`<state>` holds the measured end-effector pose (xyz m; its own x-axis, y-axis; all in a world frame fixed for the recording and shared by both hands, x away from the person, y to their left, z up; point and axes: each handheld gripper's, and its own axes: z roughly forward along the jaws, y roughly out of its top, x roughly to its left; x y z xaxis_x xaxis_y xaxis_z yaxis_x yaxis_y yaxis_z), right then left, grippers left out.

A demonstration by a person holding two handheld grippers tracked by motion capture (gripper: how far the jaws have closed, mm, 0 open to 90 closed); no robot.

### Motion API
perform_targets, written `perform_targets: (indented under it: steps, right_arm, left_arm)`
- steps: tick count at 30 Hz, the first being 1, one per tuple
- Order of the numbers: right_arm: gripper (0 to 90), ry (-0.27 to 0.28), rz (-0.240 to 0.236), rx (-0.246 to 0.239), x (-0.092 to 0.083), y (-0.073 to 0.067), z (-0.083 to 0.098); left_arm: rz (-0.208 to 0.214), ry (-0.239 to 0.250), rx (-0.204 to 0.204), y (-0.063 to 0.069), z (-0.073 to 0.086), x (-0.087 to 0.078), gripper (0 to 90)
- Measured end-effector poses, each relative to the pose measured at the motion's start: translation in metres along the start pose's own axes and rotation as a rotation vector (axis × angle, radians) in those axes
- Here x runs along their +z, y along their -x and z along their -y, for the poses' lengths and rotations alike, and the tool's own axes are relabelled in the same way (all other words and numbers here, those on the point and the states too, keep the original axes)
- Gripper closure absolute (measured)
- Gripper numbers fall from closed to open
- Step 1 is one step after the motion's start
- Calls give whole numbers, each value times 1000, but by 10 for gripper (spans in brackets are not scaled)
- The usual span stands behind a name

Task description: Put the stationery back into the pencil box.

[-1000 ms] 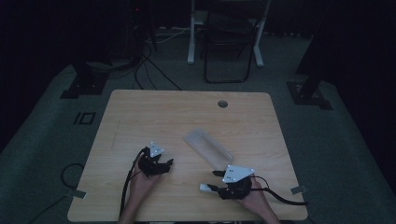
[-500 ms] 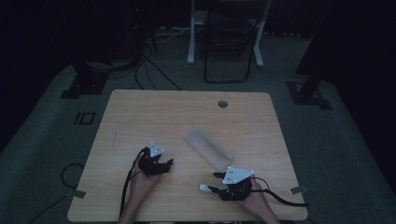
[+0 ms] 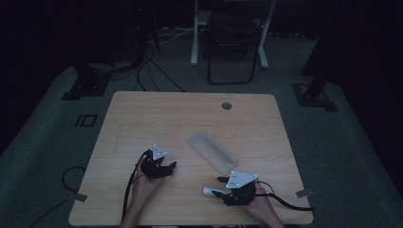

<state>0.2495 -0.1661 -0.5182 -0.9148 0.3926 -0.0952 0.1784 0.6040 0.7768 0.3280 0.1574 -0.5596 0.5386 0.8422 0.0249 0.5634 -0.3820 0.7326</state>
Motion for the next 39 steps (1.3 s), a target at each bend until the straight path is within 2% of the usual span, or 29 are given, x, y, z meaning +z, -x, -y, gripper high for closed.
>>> perform_targets:
  steps: [34,39]
  right_arm:
    - [482,-52,-9,24,9,4,11]
    - [479,-84,-15,18,12,2,14]
  left_arm:
    - [0,0,0,0,0,0,322]
    - [0,1,0,0,0,0,322]
